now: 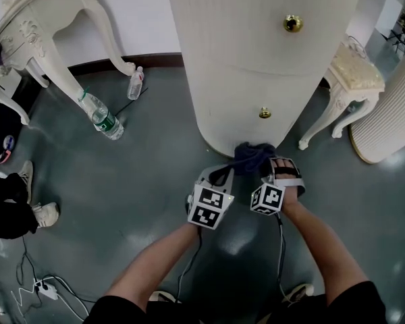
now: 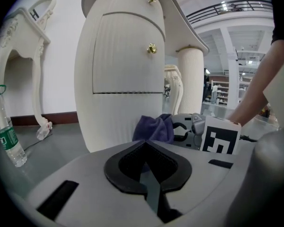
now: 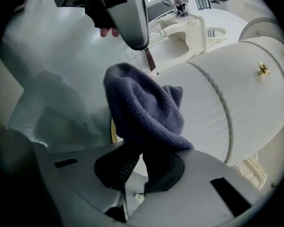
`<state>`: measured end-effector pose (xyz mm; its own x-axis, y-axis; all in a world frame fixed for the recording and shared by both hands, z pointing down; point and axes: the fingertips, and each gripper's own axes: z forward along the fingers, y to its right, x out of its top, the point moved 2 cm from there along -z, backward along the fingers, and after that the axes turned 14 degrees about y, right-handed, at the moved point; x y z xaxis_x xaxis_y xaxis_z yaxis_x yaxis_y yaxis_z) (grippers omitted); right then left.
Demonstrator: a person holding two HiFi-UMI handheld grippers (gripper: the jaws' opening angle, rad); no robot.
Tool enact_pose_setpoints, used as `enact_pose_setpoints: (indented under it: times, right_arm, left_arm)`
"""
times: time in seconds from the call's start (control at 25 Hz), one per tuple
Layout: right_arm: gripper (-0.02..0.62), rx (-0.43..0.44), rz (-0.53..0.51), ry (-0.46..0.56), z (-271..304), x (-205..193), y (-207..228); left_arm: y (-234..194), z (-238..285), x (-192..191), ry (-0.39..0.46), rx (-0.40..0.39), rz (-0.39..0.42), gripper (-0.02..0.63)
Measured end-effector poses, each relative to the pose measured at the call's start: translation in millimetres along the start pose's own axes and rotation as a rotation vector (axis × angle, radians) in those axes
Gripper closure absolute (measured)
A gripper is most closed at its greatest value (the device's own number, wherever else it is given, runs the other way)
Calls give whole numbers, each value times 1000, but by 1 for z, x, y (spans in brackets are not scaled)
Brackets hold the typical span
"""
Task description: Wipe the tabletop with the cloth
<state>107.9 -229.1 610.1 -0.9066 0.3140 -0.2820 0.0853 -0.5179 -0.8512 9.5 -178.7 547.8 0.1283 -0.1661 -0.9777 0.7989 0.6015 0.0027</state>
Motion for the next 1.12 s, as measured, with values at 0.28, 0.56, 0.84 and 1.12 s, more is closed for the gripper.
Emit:
enact_pose_setpoints:
  times: [0.28,0.56,0.84,1.12]
  right_arm:
    - [574,56,10,-38,15,-9,-23]
    - [574,132,-4,-69,27,-18,-44]
    - [574,65,81,-63,20,-17,-23]
    - [574,-83,264,-87,-10,-38,28]
  left_arm:
    - [-8,-10,-8,-17,11,-16,598]
    - [-12,-9,-12,-20,18,-32,598]
    - [-4,-3,-17,-36,-5,-20,598]
    - [23,8,-5,-16,-59,3,598]
